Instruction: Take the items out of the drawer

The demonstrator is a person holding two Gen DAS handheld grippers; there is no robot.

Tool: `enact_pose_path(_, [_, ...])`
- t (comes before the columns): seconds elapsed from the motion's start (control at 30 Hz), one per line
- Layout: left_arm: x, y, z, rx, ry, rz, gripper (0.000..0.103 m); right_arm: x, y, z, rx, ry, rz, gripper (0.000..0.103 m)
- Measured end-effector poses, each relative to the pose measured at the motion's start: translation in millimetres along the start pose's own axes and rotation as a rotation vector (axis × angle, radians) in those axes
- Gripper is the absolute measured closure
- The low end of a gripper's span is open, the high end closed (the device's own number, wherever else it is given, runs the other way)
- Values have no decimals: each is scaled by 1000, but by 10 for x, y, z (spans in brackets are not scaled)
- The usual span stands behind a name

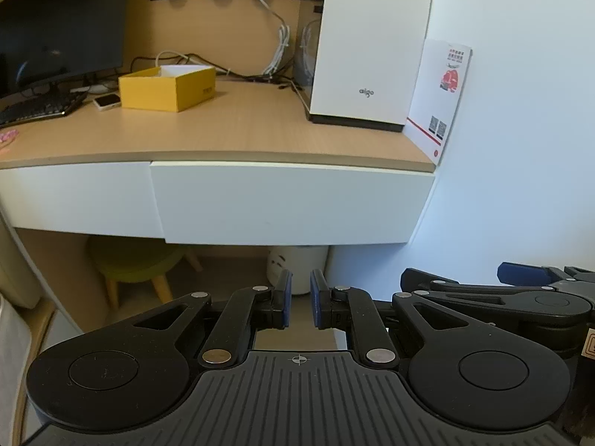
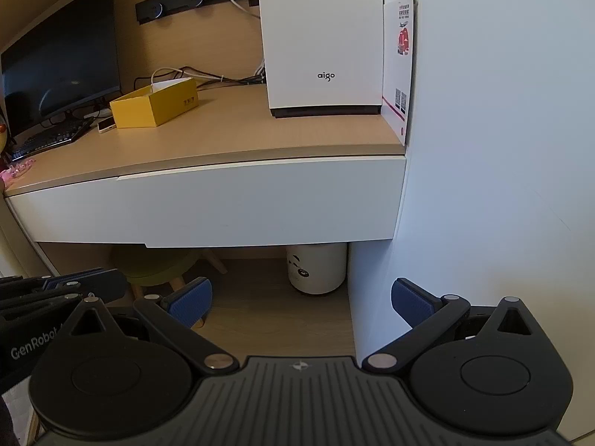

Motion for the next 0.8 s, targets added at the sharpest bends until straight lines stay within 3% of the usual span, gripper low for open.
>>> enact_pose_path(0.8, [-46, -39, 9, -4, 2, 24, 90, 6, -43, -32, -9, 9, 3, 0])
Point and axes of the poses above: each gripper's, at about its wrist camera, not at the fingertips, and z roughly against the way its jaws point, x to its right, y to its top, the point moved 2 cm from there along -z, roughly the way its jaws point, and after that the axes turned 14 degrees about -z, right-handed, at the moved point
